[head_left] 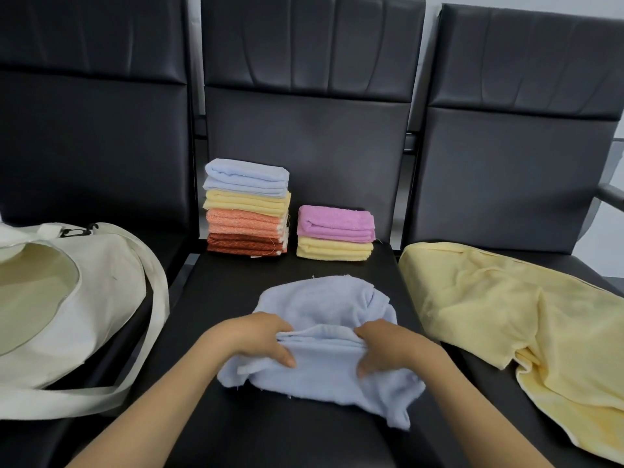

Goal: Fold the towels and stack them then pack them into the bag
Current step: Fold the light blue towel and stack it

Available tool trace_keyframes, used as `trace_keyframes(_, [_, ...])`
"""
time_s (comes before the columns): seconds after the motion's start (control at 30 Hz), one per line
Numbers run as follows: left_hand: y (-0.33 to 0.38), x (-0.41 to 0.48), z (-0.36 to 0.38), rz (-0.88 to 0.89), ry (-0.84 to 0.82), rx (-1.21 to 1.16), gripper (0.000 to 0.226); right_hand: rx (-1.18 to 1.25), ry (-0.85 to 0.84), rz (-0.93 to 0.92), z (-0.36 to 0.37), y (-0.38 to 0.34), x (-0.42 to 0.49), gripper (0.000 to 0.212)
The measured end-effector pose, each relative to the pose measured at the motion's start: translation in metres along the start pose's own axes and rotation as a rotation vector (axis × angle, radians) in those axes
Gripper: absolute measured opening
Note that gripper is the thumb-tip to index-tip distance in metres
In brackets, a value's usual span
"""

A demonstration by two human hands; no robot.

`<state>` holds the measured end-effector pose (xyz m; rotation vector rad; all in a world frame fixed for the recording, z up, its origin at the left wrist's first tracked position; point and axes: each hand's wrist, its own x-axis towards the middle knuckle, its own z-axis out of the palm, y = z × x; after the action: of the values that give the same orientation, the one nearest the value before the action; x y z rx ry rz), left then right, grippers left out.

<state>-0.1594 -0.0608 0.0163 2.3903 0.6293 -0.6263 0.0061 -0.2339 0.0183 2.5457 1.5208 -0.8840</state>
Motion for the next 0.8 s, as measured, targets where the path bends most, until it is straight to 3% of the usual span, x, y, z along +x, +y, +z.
trace_keyframes(0.07, [-0.002,0.002,0.004,-0.053,0.007,0.108,0.022,0.034,0.115,0.0,0.007,-0.002,0.012,0.014])
trace_keyframes(0.13, [-0.003,0.002,0.006,-0.096,0.026,0.223,0.031,-0.009,0.154,-0.041,0.007,-0.005,0.019,0.019])
trace_keyframes(0.27, [-0.001,0.002,0.013,-0.054,0.067,0.225,0.055,0.087,-0.002,-0.076,0.012,-0.009,0.018,0.026])
trace_keyframes(0.33, [0.002,0.005,0.02,-0.017,0.106,0.234,0.057,0.107,-0.03,-0.031,0.015,-0.01,0.018,0.045])
trace_keyframes(0.4, [0.002,0.008,0.023,-0.022,0.12,0.239,0.053,0.067,-0.029,-0.003,0.019,-0.013,0.021,0.05])
trace_keyframes(0.47, [0.002,0.01,0.022,-0.063,0.066,0.178,0.047,-0.055,0.01,-0.074,0.019,-0.018,0.023,0.027])
trace_keyframes(0.53, [0.001,0.011,0.021,-0.072,0.036,0.143,0.025,-0.026,0.078,-0.155,0.016,-0.018,0.021,0.014])
trace_keyframes(0.67, [0.001,0.015,0.016,0.046,0.202,0.062,0.025,0.226,0.265,-0.263,0.001,-0.006,0.016,0.011])
trace_keyframes(0.8, [0.003,0.007,-0.003,0.161,0.358,-0.345,0.023,0.451,0.434,-0.235,-0.014,0.002,0.008,0.014])
